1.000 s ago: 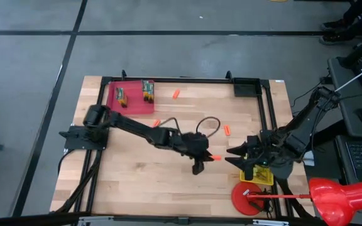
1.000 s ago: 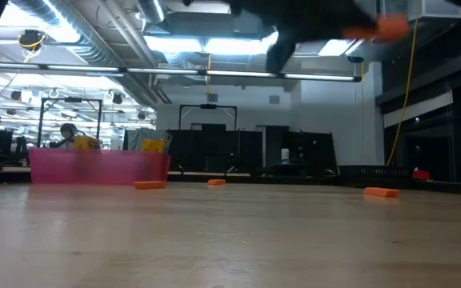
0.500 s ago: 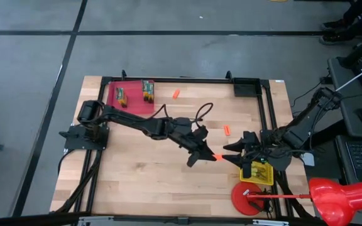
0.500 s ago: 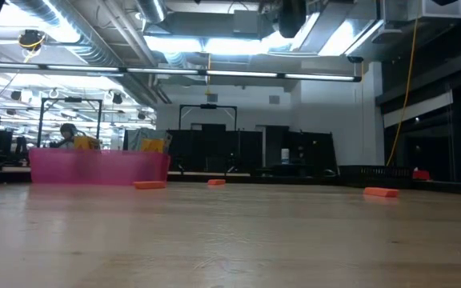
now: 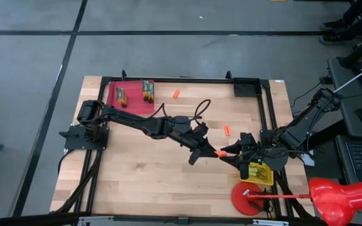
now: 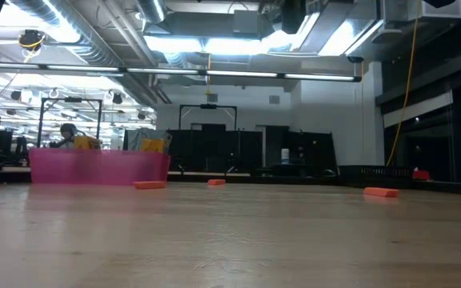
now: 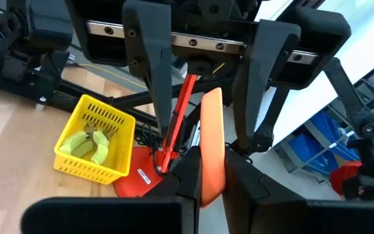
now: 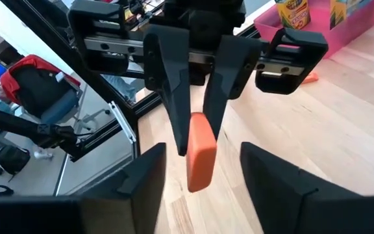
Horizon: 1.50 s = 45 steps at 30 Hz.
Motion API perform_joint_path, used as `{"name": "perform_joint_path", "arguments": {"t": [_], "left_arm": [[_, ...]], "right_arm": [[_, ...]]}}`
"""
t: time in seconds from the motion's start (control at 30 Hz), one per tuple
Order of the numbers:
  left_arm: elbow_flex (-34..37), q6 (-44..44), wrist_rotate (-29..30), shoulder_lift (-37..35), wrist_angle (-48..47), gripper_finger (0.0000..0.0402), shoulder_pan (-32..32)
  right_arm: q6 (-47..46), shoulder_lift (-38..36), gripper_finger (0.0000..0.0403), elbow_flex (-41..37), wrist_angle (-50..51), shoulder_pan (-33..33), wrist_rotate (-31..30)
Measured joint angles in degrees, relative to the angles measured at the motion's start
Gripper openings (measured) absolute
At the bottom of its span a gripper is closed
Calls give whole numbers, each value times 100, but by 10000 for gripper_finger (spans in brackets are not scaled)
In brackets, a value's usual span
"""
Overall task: Pick & Place School Supplies
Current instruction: Put the orange eraser into the black bin
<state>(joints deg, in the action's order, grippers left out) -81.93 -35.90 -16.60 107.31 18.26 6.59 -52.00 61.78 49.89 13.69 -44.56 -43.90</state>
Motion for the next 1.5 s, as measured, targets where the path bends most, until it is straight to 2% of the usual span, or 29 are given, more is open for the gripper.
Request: {"name": "perform_joint_path", "arguments": {"t": [0.13, 0.37, 0.87, 1.13, 1.27, 1.33, 1.4, 1.5], "left_arm": [[0, 0, 0, 0, 0, 28, 2], [0, 2, 9, 0, -26, 28, 0], [-6, 153, 61, -8, -116, 31, 7], [0, 172, -201, 4, -797, 149, 52], [-2, 396, -177, -28, -1331, 176, 138], [-3, 622, 39, -138, -1873, 178, 169], [-2, 919, 589, -384, -2839, 174, 195], [-2, 1168, 2075, -886, -4247, 164, 274]], "right_arm": [[17, 0, 157, 0, 0, 0, 0], [185, -1, 33, 0, -13, 0, 35], [369, 4, 31, 0, -92, -2, -117], [368, 4, 31, 7, -212, 4, -512], [384, 3, 31, 7, -227, 12, -710], [364, 2, 31, 7, -215, 60, -876], [321, 2, 31, 7, -136, 155, -1071], [9, 2, 31, 7, 239, 481, -1245]]}}
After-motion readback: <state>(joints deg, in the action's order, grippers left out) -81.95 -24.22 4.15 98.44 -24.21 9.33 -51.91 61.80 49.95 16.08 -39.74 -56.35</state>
